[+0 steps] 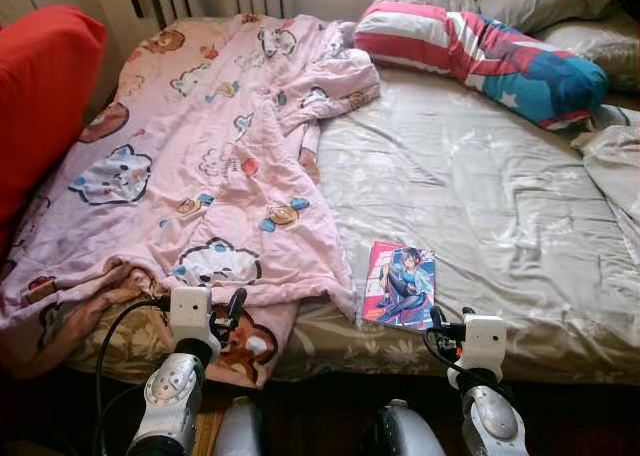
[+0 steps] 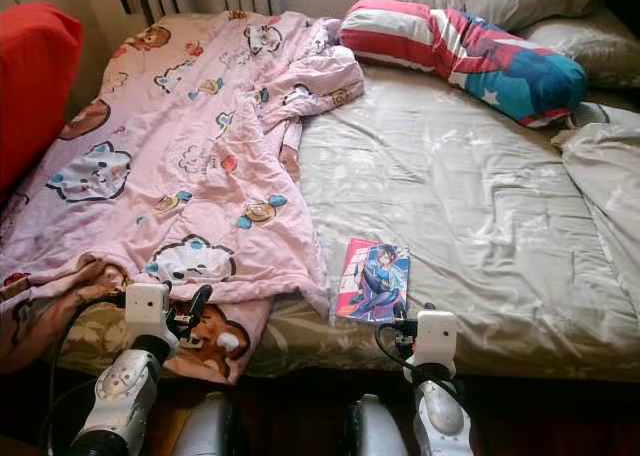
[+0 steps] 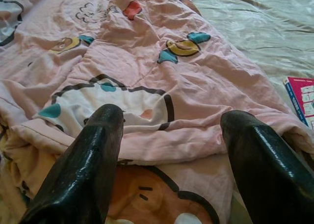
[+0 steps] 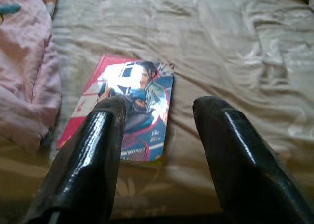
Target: Clean up the room
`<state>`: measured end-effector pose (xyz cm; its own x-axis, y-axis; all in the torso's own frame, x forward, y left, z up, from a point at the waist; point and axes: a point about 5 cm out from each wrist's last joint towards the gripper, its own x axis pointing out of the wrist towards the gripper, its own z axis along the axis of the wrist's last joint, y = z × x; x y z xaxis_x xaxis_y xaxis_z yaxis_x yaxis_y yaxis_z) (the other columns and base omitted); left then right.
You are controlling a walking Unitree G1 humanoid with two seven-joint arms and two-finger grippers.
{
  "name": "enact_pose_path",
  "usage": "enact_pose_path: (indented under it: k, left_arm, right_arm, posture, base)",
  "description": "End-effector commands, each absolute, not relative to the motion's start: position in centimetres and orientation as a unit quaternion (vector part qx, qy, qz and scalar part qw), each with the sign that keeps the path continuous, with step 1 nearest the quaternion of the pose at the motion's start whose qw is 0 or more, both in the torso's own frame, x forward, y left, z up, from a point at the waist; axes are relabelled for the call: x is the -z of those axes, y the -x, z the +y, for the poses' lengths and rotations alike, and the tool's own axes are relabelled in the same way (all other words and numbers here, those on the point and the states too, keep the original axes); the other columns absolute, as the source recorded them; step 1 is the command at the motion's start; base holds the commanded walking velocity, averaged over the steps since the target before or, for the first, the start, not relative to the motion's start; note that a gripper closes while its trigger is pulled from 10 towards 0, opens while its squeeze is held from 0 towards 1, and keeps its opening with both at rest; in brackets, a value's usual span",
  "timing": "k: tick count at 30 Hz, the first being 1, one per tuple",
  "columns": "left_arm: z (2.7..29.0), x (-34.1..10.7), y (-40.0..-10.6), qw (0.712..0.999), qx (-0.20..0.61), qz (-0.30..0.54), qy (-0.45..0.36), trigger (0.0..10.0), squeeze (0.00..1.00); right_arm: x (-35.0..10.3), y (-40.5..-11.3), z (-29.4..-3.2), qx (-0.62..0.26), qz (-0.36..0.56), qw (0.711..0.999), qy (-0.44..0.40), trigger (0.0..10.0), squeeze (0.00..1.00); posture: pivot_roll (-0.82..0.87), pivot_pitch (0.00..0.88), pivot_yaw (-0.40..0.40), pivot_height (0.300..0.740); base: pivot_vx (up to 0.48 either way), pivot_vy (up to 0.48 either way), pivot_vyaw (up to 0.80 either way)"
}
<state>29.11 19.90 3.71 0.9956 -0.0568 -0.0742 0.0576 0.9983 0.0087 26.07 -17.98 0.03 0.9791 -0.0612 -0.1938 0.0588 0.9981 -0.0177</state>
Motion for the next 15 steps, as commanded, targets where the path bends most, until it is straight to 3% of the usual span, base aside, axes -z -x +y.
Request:
enact_pose_path:
  k: [1,15]
  left_arm:
    - [20.26,-3.33,-28.71,0.999,0.022,0.047,0.000,10.0,0.00]
    - [20.24,-3.23,-28.62,0.999,0.019,0.050,-0.001,10.0,0.00]
  right_arm:
    - [0.29,-25.69,-18.08,0.032,0.103,0.994,0.006,10.0,0.00]
    - [0.26,-25.59,-17.80,0.024,0.098,0.995,0.006,10.0,0.00]
  posture:
    - [0.04,0.195,-0.012,0.622]
    - [0.04,0.202,-0.014,0.622]
  base:
    - [0.000,0.000,0.00]
    - [0.000,0.000,0.00]
